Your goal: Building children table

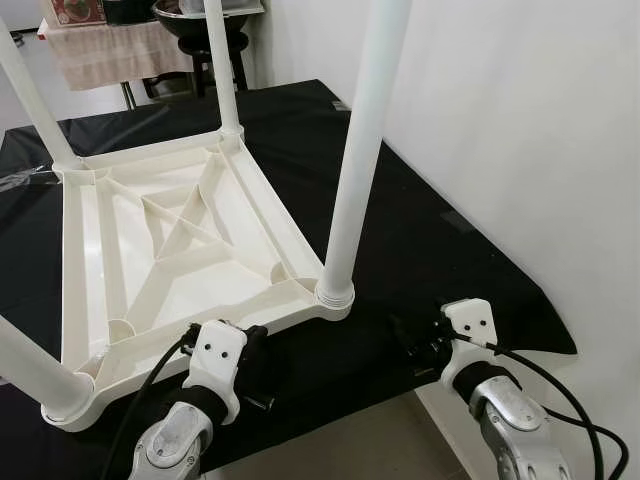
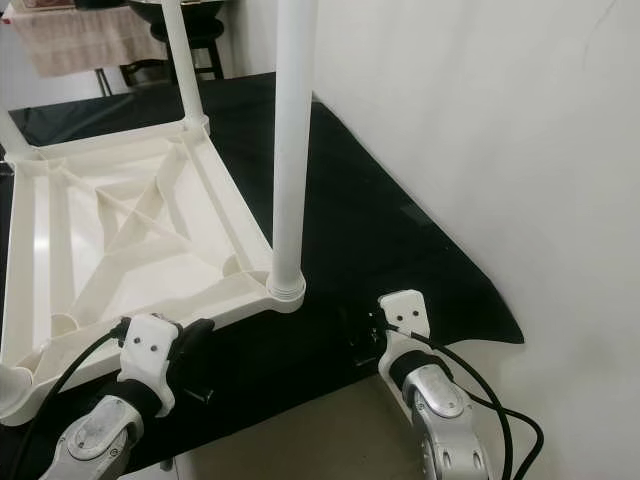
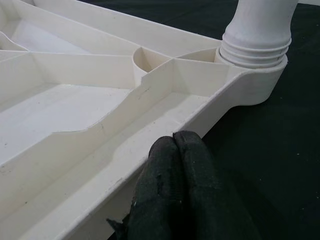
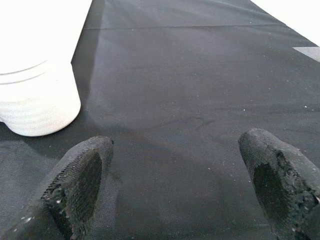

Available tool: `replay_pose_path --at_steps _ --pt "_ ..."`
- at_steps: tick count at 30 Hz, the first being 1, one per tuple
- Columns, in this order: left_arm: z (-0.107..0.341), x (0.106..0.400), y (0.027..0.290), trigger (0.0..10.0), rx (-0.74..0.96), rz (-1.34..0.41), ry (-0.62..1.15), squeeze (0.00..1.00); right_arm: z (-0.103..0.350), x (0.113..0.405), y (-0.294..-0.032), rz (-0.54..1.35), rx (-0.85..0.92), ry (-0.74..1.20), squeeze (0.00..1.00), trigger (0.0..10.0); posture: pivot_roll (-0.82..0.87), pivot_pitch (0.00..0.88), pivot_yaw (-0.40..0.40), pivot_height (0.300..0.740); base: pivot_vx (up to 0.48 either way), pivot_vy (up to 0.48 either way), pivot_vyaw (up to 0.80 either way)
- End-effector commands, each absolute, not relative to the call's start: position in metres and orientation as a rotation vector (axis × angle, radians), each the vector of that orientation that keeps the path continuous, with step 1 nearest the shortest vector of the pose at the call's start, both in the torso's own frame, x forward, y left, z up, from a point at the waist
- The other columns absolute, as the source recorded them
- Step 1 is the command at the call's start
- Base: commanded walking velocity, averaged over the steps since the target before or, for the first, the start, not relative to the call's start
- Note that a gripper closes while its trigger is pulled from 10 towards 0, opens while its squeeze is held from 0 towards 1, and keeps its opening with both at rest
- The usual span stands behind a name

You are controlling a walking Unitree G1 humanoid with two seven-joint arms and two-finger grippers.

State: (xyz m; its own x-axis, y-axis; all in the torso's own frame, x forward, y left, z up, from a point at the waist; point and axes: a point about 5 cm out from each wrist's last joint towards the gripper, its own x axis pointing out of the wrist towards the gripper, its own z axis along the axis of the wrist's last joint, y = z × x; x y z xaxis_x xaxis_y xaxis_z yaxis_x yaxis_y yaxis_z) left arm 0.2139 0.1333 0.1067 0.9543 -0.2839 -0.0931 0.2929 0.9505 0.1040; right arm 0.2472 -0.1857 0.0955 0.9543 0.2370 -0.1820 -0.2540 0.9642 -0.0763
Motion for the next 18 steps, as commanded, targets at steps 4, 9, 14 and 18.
replay_pose_path --at_steps 4,9,14,18 --pt "0.0989 0.2148 0.1371 10.0 0.115 -0.275 0.118 0.0 0.0923 0.2475 -0.184 0.258 -0.106 0.188 0.0 10.0 -0.01 0.07 -0.027 0.74 0.0 0.0 0.0" --pt "0.0986 0.2154 0.1371 10.0 0.114 -0.276 0.118 0.0 0.0919 0.2479 -0.1837 0.258 -0.103 0.189 0.0 10.0 -0.01 0.071 -0.027 0.74 0.0 0.0 0.0" --pt "0.0985 0.2157 0.1371 10.0 0.113 -0.276 0.118 0.0 0.0917 0.2482 -0.1836 0.258 -0.101 0.19 0.0 10.0 -0.01 0.072 -0.027 0.74 0.0 0.0 0.0" --pt "0.0987 0.2159 0.1373 10.0 0.109 -0.277 0.118 0.0 0.0919 0.2485 -0.1833 0.261 -0.095 0.192 0.0 10.0 -0.01 0.075 -0.025 0.74 0.0 0.0 0.0"
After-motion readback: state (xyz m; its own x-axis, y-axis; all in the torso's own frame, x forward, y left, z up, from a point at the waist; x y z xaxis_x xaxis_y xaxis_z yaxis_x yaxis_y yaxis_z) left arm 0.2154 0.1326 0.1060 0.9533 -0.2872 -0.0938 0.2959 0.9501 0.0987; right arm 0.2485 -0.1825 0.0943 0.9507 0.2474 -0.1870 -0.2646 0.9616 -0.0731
